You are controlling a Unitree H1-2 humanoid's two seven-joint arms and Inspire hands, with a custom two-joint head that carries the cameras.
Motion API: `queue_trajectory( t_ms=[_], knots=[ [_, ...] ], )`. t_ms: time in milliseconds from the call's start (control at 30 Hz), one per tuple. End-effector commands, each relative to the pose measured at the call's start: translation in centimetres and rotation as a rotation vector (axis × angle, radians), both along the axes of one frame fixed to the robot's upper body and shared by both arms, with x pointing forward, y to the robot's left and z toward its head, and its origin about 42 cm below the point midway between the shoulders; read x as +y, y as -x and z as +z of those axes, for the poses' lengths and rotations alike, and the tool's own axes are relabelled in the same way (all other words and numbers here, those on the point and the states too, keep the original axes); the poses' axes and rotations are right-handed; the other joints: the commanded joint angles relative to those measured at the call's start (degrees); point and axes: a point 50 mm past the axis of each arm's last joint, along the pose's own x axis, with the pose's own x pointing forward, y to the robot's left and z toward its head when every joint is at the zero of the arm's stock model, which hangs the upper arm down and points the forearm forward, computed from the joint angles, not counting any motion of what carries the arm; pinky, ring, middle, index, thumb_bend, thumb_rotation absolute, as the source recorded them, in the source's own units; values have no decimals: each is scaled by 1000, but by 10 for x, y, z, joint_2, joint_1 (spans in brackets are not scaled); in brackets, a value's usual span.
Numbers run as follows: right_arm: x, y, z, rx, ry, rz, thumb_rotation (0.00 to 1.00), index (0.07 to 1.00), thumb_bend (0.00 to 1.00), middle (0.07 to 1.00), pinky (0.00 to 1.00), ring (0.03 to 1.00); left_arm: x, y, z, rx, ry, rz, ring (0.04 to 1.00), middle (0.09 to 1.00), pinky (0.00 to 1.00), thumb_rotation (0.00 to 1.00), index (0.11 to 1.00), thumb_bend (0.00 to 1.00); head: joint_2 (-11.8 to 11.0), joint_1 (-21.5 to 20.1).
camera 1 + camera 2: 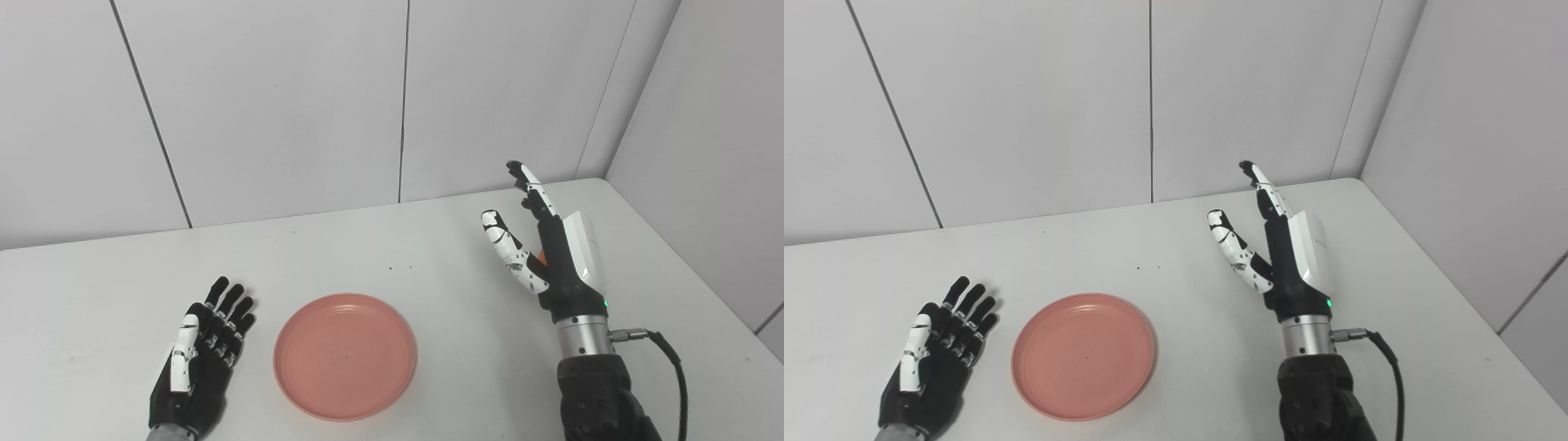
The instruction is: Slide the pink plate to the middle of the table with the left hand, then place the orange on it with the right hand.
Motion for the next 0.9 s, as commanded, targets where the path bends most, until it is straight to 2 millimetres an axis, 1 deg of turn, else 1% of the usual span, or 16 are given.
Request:
queue_trajectory(
  t_ms=[0,33,67,133,200,233,300,433,567,733,867],
  knots=[
    [-1,2,18,-71,26,-46,825,892,549,890,789,861,10,6,-21,100,-18,12,964,973,994,1000,966,334,-4,-11],
    [-1,2,18,-68,38,-69,682,886,615,879,784,854,12,5,-22,99,-19,11,973,981,998,1000,975,336,-5,-15],
    [-2,1,18,-64,50,-104,557,872,710,860,759,837,13,4,-22,101,-14,12,982,988,1000,1000,982,335,-8,-25],
    [-3,0,19,-48,70,-155,454,867,793,854,745,830,16,3,-22,105,-9,12,990,995,1000,1000,990,333,-8,-35],
    [-5,-1,21,-35,82,-185,423,869,821,857,744,832,18,1,-23,104,-8,7,992,998,1000,1000,993,331,-8,-42],
    [-6,-1,22,-32,86,-195,373,868,844,862,741,832,19,1,-23,102,-9,4,997,1000,1000,1000,998,334,-8,-42],
    [-11,-2,22,-24,92,-221,338,869,869,867,742,834,20,0,-23,97,-16,2,1000,1000,1000,1000,1000,343,-11,-50],
    [-20,-3,21,-10,112,-263,315,866,920,870,739,834,21,1,-23,93,-27,6,1000,1000,1000,1000,1000,352,-12,-49],
    [-29,-4,15,4,147,-302,293,867,936,874,732,833,21,1,-23,95,-20,5,1000,1000,1000,1000,1000,352,-15,-48],
    [-35,-7,3,61,193,-356,307,879,933,880,704,821,21,3,-22,94,-33,10,1000,1000,1000,1000,1000,362,-16,-54],
    [-40,-10,-2,112,224,-383,336,889,932,889,707,836,22,2,-23,100,-26,13,1000,1000,1000,1000,1000,371,-13,-54]
  ],
)
